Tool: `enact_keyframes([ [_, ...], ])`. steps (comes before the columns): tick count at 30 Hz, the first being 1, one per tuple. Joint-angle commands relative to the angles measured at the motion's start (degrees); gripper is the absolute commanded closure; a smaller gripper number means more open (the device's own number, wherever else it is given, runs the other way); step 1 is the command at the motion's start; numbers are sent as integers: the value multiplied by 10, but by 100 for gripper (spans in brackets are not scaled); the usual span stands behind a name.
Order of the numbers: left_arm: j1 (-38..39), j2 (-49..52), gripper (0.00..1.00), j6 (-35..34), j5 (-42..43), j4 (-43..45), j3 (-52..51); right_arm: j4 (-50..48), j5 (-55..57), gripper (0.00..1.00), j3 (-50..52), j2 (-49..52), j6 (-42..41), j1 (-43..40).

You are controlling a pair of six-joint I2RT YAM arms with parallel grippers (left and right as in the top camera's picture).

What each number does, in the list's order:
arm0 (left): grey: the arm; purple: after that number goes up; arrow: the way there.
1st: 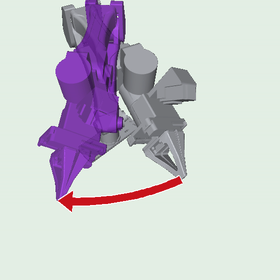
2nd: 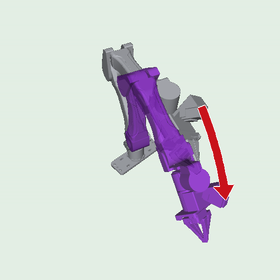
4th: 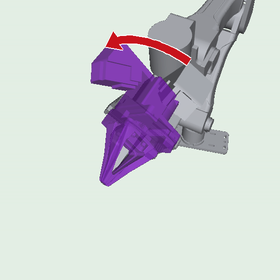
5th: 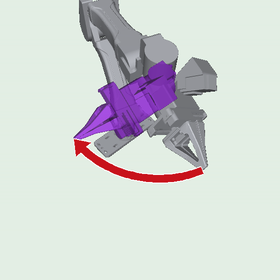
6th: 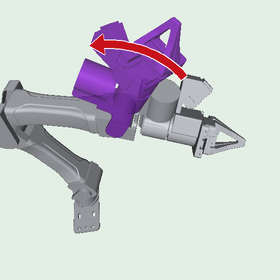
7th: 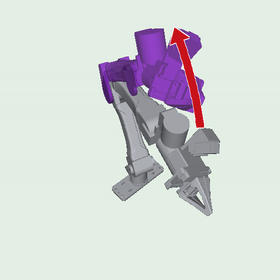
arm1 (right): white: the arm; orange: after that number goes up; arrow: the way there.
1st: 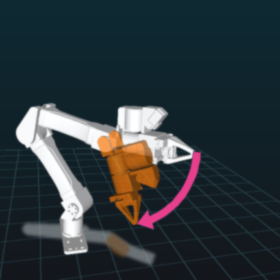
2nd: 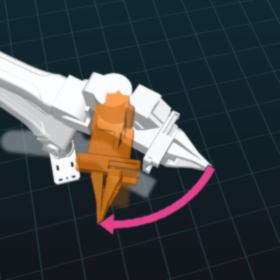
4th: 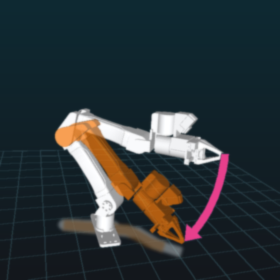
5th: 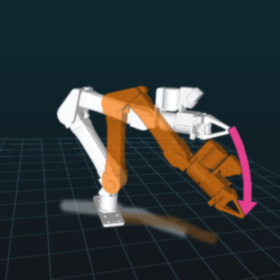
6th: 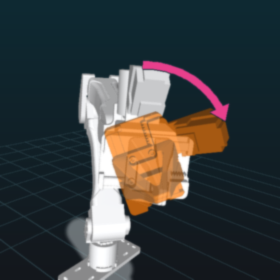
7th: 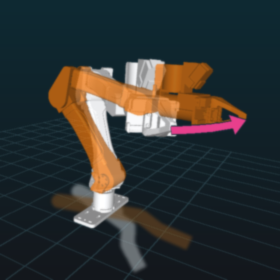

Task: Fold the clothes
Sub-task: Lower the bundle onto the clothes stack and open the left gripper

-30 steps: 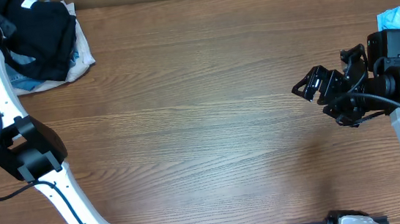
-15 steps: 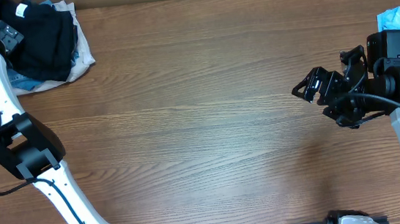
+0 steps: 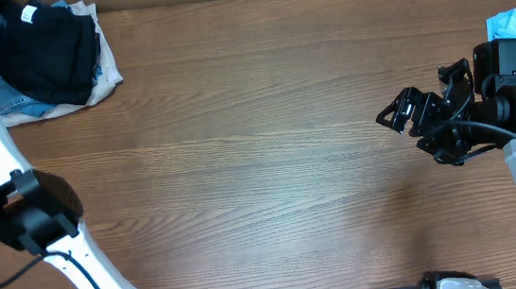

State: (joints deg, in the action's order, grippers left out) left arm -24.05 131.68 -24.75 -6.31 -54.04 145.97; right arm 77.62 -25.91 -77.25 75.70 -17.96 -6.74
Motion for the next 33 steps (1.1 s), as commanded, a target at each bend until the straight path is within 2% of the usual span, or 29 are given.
enact_keyframes([
  [1,20,-10,60,7,62,-2,0,1,2,0,0,0,17,-1],
  [2,23,-6,78,4,63,-2,0,3,2,0,0,0,17,-1],
  [3,28,2,86,0,63,-2,0,3,2,0,0,0,17,-1],
  [5,37,19,96,1,59,-2,0,3,2,0,0,0,18,-1],
  [21,79,196,95,-8,72,89,0,1,4,0,0,0,19,-1],
  [27,80,160,96,-5,75,91,20,12,4,0,0,0,19,-1],
  [33,79,79,91,32,68,106,31,12,3,0,0,0,19,-1],
])
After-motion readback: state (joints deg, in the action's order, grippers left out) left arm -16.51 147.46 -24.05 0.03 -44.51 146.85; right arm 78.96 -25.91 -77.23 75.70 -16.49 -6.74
